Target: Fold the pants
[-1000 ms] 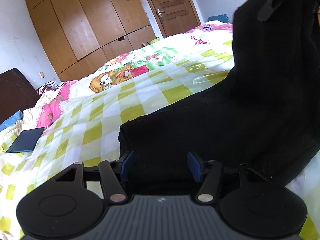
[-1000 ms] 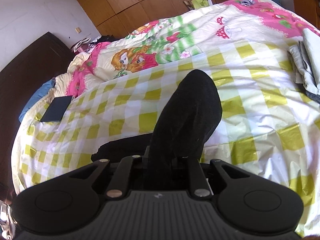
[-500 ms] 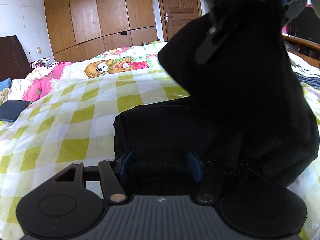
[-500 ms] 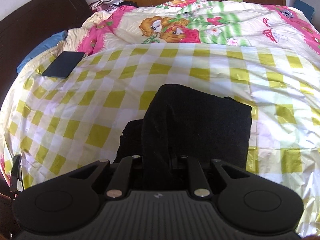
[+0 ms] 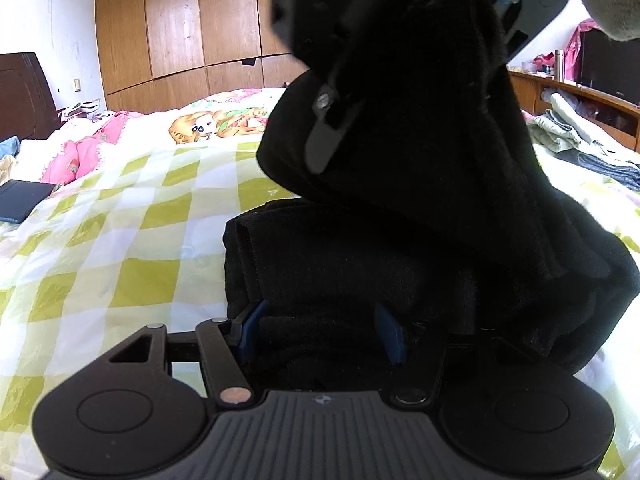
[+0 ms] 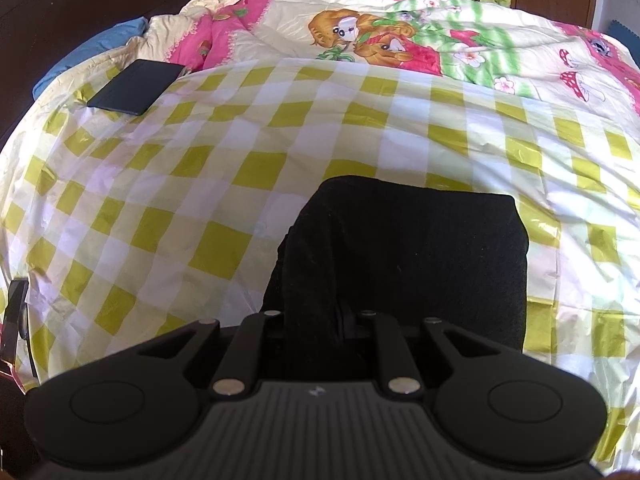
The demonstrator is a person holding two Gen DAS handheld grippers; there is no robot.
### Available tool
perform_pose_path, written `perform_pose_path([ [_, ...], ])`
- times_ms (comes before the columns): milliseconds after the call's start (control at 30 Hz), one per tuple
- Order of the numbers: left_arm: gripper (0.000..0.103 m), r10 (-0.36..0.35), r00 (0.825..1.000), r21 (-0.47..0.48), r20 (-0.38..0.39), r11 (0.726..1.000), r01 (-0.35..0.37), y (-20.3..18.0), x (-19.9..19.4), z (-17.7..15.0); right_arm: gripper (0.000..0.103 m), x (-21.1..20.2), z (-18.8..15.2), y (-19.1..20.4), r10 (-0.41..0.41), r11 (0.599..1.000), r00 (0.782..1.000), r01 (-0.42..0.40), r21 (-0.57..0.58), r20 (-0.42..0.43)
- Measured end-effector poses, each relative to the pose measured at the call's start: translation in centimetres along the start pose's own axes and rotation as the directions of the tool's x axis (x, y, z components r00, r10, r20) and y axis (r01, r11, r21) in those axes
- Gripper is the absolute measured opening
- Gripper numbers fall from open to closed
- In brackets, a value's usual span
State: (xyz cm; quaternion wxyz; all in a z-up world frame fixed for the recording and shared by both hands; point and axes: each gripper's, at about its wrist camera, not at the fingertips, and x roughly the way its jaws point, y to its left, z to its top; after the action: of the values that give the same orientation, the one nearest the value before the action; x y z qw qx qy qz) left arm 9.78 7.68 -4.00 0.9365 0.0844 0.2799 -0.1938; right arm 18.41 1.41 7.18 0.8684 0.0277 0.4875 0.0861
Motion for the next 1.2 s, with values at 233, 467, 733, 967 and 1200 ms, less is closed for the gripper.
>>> perform_pose_path([
  [233, 0.070, -0.015, 1.000, 0.001, 0.008, 1.000, 0.015, 0.5, -0.5, -0.1, 0.034, 1.8, -0.1, -0.1, 0.099, 0.990, 0.994, -0.093, 0.109, -0.053],
  [467, 0.078, -0.076, 0.997, -0.049, -0.011, 0.996, 0.076, 2.2, -2.8, -0.4, 0.032, -0.9, -0.3, -2.1, 0.359, 0.906, 0.933, -0.352, 0.233, 0.016],
  [733, 0.082, -0.053, 0.998, -0.131, -0.024, 0.990, 0.050, 4.3, -8.2, -2.5, 0.034, -1.3, -0.1, -4.1, 0.248, 0.954, 0.968, -0.250, 0.166, 0.032],
  [967, 0.084, -0.086, 0.992, -0.135, 0.088, 0.986, 0.098, 3.1, -11.0, -0.9, 0.041, 0.1, 1.6, -4.2, 0.208, 0.970, 0.978, -0.207, 0.130, 0.011],
  [1200, 0.084, -0.012, 1.000, -0.063, -0.001, 0.998, 0.012, 0.5, -8.1, 0.1, 0.048, 1.1, 4.3, -3.8, 0.147, 0.988, 0.989, -0.148, 0.039, 0.006],
])
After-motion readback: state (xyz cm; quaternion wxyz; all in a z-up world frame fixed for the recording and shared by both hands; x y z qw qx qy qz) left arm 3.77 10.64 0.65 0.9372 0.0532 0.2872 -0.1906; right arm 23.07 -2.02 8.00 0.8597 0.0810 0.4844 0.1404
